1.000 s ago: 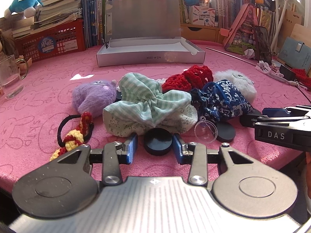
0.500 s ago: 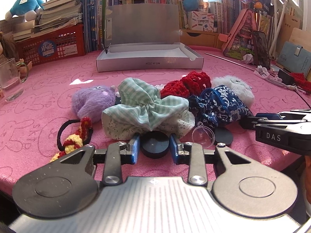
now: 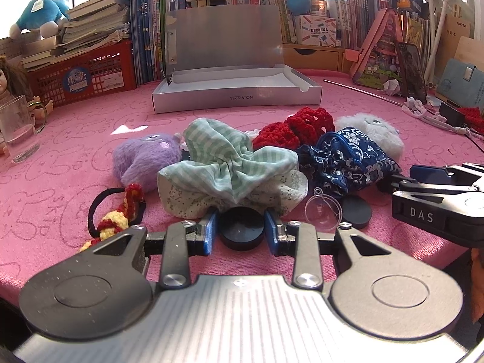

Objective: Organize objects
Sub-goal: 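Close the left gripper on a black disc while the right gripper grasps another black disc, then lift both black discs and carry them over the white box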

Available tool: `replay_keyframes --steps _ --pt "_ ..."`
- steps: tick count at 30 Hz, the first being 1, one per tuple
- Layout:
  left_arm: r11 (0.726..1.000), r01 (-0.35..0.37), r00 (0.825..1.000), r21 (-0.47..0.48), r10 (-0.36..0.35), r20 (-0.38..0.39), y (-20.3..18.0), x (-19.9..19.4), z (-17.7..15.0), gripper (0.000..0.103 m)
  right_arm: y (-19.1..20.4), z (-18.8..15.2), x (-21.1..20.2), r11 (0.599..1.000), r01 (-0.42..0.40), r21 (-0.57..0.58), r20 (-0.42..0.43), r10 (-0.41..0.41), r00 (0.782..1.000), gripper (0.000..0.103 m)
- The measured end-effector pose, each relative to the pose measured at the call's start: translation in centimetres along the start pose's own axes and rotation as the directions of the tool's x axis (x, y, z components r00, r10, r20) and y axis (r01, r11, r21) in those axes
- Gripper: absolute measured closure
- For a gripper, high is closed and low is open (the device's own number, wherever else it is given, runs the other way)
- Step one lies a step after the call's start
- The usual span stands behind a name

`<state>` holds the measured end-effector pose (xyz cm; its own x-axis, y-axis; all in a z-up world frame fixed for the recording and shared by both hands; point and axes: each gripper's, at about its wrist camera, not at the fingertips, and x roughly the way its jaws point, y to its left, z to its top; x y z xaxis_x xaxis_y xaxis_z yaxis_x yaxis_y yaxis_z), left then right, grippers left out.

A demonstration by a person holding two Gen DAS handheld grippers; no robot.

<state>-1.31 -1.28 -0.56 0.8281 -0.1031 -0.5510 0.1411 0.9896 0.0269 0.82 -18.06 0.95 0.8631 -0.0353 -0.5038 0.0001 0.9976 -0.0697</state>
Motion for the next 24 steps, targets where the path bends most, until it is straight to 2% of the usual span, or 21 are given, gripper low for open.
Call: replay_keyframes --steps 8,13,18,24 --pt "1.0 -0.007 1.0 -0.007 0.007 0.03 -0.1 0.3 -0.2 0.064 0.0 -0.6 0.1 0.999 -0.018 0.036 0.046 0.017 0.999 0.04" --pt "1.0 -0.007 0.999 -0.015 0.008 0.044 -0.2 0.1 -0.5 0.065 0.3 -1.0 -0.1 0.998 -0.019 0.055 0.075 0.014 0.997 0.052" --pt "1.0 -0.008 0.999 -0.011 0.009 0.047 -0.1 -0.3 -0.6 0.065 0.2 -1.0 -0.5 0.997 -0.027 0.075 0.069 0.022 0.997 0.065" --pt "1.0 0.004 0.998 -0.012 -0.003 0.062 0.0 -1.1 -0.1 0.065 0.1 -0.7 -0.9 0.996 -0.042 0.083 0.044 0.039 0.998 0.067"
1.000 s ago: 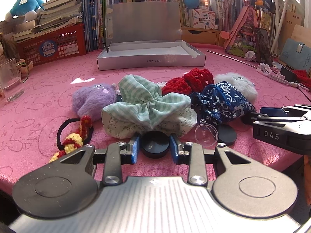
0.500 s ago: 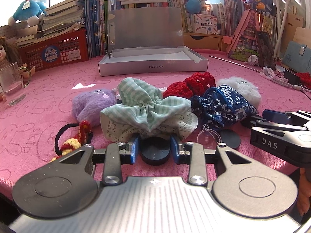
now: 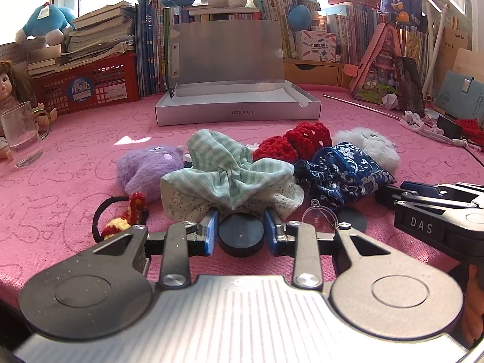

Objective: Organize objects
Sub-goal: 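Lift both black discs and carry them over the white box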

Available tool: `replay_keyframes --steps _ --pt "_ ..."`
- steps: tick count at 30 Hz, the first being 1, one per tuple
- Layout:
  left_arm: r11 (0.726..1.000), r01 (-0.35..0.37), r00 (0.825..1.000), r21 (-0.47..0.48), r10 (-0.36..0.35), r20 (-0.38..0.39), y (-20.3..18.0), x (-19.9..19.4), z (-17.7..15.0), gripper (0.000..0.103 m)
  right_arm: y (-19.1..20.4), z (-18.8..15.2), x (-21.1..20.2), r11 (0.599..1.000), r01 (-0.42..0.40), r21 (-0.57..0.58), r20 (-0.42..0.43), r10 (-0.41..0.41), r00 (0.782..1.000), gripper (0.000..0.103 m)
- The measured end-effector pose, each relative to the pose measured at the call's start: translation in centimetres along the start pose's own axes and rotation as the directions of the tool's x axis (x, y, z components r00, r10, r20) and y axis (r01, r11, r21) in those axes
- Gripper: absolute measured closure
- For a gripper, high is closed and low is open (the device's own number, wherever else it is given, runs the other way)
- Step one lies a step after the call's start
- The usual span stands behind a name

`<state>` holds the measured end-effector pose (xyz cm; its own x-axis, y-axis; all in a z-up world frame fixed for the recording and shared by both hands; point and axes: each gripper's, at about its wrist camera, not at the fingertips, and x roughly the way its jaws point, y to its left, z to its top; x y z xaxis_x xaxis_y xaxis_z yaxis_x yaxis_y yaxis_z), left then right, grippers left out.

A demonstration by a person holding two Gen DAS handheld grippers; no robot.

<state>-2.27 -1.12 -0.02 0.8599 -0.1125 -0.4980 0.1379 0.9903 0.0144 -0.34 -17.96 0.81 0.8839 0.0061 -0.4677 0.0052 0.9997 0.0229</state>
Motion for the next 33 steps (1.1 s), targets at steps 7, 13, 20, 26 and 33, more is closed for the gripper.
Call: replay_keyframes --steps 7,13,20,26,33 --pt "1.0 0.02 0.999 -0.013 -0.019 0.042 0.1 -1.6 1.5 0.065 0.1 1.2 -1.7 1.0 -0.003 -0.01 0.023 0.003 1.0 0.066" --pt "1.0 0.027 0.997 -0.004 -0.027 0.07 -0.1 -2.2 2.9 0.065 -0.2 3.0 -2.3 1.0 -0.017 0.011 0.046 0.016 0.999 0.067" --pt "1.0 0.011 0.999 -0.006 -0.011 0.03 0.2 -1.2 2.5 0.065 0.0 3.4 -1.5 1.0 -0.006 0.0 0.023 0.006 1.0 0.067" --pt "1.0 0.025 0.998 0.002 -0.025 0.055 0.1 -1.3 3.2 0.066 -0.4 3.3 -1.4 1.0 -0.018 0.018 0.01 0.018 1.0 0.067" --pt "0.998 0.067 0.995 -0.014 -0.066 0.072 0.1 -0.8 5.0 0.066 -0.8 4.9 -1.5 0.998 -0.044 0.037 0.038 0.042 0.998 0.067"
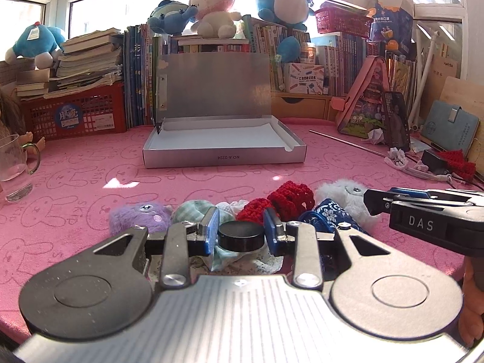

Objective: Organize objects
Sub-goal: 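Lift both black discs and carry them over the white box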

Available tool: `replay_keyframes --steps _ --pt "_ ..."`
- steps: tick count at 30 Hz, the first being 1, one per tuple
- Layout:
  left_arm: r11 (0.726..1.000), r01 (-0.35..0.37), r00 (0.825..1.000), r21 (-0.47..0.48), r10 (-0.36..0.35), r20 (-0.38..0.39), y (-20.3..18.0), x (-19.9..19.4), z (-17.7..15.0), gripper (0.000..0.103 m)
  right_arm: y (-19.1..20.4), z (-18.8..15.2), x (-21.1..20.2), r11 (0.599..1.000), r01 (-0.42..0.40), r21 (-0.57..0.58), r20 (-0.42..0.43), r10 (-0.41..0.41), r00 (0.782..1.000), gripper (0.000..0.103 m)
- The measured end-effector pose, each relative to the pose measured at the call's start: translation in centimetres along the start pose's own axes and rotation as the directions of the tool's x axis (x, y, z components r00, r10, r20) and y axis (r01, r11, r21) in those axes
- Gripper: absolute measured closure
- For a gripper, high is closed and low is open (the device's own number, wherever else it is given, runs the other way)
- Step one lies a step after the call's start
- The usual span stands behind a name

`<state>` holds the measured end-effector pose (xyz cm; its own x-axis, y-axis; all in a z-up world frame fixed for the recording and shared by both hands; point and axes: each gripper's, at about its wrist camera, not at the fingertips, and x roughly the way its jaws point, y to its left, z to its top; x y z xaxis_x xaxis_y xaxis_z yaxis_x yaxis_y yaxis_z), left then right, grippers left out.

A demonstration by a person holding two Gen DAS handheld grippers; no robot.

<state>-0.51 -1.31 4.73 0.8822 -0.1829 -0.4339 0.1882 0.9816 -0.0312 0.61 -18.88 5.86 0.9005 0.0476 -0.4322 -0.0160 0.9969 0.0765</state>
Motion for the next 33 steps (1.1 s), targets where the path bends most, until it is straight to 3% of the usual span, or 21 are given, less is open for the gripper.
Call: replay_keyframes --steps 8,23,33 --pt "1.0 0.005 1.0 -0.008 -0.005 0.001 0.7 1.7 2.0 0.066 -1.3 1.9 1.3 0.995 -0.036 0.092 -0.022 0.039 0.999 0.067" --pt "1.0 0.019 1.0 -0.014 -0.019 0.0 1.8 4.6 5.1 0.066 -1.8 4.9 3.1 0.994 -0.06 0.091 0.014 0.059 0.998 0.067" --pt "0.996 0.062 0.996 -0.07 -0.065 -0.053 3.6 8.9 9.1 0.066 -2.9 8.3 7.0 0.987 -0.107 0.122 -0.045 0.113 0.993 0.067"
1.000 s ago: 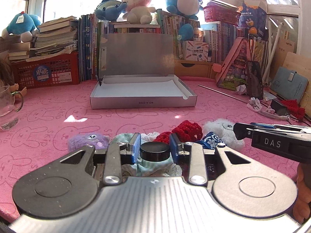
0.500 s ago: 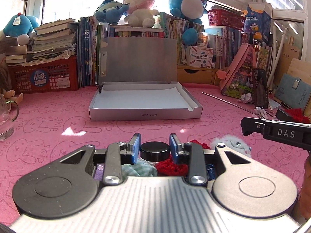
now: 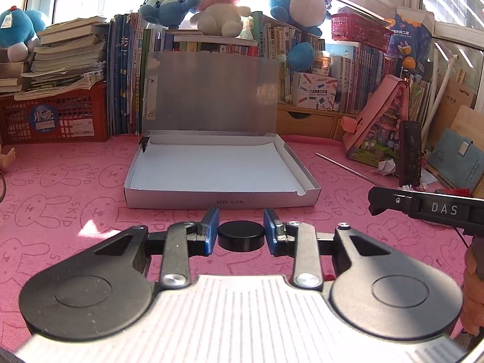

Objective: Organize objects
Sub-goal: 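Lift both black discs and carry them over the white box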

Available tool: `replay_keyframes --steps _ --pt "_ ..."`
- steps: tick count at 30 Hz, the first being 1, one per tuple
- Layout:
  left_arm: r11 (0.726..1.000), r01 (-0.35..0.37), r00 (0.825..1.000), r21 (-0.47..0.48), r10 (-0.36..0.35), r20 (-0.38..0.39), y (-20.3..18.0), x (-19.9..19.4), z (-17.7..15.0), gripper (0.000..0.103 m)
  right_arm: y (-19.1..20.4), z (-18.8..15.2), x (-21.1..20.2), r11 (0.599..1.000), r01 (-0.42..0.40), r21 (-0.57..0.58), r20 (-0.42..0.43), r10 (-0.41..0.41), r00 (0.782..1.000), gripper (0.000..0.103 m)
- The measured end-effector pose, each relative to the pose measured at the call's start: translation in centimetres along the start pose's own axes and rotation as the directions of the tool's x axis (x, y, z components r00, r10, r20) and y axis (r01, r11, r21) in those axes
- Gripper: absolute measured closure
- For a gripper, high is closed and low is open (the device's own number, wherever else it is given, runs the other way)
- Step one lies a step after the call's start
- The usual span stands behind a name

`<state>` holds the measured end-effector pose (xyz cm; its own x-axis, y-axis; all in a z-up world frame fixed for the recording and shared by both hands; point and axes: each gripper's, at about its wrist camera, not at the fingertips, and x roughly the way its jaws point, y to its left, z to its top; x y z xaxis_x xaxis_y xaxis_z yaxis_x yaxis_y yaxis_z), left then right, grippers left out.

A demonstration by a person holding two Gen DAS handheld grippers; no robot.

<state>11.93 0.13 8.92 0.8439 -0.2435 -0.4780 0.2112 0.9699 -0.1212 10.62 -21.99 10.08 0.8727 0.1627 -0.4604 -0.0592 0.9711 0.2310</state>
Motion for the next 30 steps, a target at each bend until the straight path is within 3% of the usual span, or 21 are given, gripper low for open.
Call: replay_keyframes --steps 7,17,22,30 --pt "0.999 0.015 0.996 -0.035 -0.018 -0.082 1.6 4.5 3.3 0.066 -0.9 3.0 3.8 0.999 -0.026 0.046 -0.086 0.03 0.996 0.067" --pt "0.993 0.019 0.973 -0.119 -0.045 -0.226 4.3 11.5 6.3 0.066 -1.2 5.9 9.0 0.994 -0.039 0.101 -0.182 0.057 0.982 0.067" --pt "0.985 0.014 0.968 -0.169 -0.056 -0.246 5.3 14.5 8.0 0.066 -1.3 7.0 11.8 0.991 -0.028 0.131 -0.219 0.056 0.974 0.067" --pt "0.983 -0.074 0.97 -0.168 0.032 -0.241 6.0 19.3 9.2 0.066 -1.6 8.9 17.4 0.98 -0.003 0.197 -0.248 0.053 0.967 0.067"
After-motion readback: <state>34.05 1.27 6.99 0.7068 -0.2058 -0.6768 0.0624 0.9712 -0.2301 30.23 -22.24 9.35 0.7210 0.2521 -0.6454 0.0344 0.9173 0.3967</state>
